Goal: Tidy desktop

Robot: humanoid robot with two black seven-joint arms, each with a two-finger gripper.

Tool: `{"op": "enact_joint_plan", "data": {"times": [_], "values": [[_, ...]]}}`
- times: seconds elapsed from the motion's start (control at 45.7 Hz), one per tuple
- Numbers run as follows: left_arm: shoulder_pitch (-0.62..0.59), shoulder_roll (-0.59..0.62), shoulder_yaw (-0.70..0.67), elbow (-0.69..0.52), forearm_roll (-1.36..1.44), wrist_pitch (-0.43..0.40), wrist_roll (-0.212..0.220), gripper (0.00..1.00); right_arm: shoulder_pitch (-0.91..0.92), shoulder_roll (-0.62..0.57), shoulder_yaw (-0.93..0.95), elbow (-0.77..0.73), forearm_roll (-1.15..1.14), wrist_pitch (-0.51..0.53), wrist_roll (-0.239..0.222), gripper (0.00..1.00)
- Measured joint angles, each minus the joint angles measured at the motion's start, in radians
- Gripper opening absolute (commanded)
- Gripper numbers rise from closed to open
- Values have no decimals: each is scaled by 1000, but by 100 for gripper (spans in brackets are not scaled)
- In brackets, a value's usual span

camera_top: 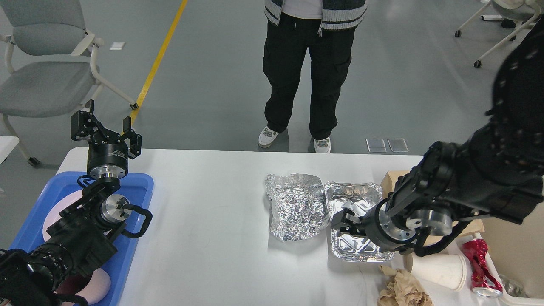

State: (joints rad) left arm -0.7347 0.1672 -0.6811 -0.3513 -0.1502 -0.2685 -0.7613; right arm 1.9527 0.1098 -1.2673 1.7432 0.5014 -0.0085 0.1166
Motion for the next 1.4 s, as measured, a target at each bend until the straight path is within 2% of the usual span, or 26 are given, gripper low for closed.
{"op": "enact_joint_plan", "data": {"times": [0.066, 0.153, 0.416, 0.591, 0.941, 1.181, 1.4], "values": [[0, 0, 0, 0, 0, 0, 0, 96, -15, 69, 1, -1, 0, -77, 25, 100], [0, 0, 0, 0, 0, 0, 0, 96, -34, 100, 3, -6, -1, -123, 42, 100], [0, 0, 0, 1, 0, 0, -1, 96, -112, 99, -13, -62, -7, -178, 62, 100], [0, 0, 0, 1, 0, 0, -1, 96, -232, 103, -15, -135, -2, -242, 82, 100], [-1, -1, 0, 0, 1, 0, -1, 96, -382, 107, -23, -278, -20, -337, 90, 100], [-1, 0, 0, 0, 2, 0, -1, 96, -502, 107, -39, -344, -140, -398, 172, 100], [0, 0, -1, 0, 2, 0, 0, 96, -549, 107, -67, -381, -201, -415, 187, 98]]}}
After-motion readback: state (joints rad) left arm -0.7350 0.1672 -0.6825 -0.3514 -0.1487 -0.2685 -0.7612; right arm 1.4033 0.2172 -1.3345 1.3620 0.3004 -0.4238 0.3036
